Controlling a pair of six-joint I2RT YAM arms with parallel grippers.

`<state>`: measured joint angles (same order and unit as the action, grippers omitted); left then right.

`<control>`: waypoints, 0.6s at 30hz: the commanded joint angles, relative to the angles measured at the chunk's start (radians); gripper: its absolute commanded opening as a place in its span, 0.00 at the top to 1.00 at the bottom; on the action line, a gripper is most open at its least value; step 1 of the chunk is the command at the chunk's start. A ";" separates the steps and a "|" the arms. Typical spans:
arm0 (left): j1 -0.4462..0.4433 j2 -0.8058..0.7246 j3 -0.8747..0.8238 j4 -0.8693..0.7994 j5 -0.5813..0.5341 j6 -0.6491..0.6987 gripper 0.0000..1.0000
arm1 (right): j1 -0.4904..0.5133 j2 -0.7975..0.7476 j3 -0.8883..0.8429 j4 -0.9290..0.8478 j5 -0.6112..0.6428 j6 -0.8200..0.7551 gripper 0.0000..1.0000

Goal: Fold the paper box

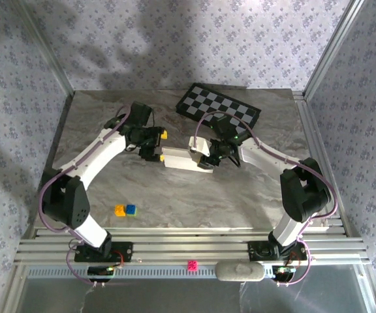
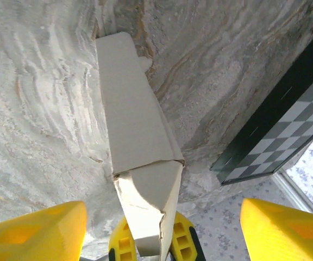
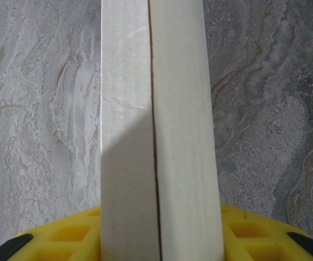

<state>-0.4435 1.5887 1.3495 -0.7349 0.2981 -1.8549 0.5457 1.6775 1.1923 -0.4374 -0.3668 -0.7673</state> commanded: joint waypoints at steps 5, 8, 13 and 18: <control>-0.012 -0.054 -0.028 -0.027 0.019 -0.050 0.25 | 0.002 0.023 0.018 -0.009 -0.017 0.002 0.58; -0.031 -0.029 -0.078 0.092 0.023 -0.081 0.25 | 0.002 0.025 0.023 -0.011 -0.018 0.003 0.58; -0.048 0.058 -0.034 0.128 0.030 -0.068 0.25 | 0.003 0.026 0.023 -0.012 -0.018 0.002 0.58; -0.052 0.125 -0.019 0.122 0.019 -0.046 0.25 | 0.001 0.024 0.020 -0.011 -0.018 0.002 0.58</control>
<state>-0.4911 1.6928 1.2819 -0.6220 0.3168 -1.9129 0.5457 1.6852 1.1965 -0.4343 -0.3672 -0.7673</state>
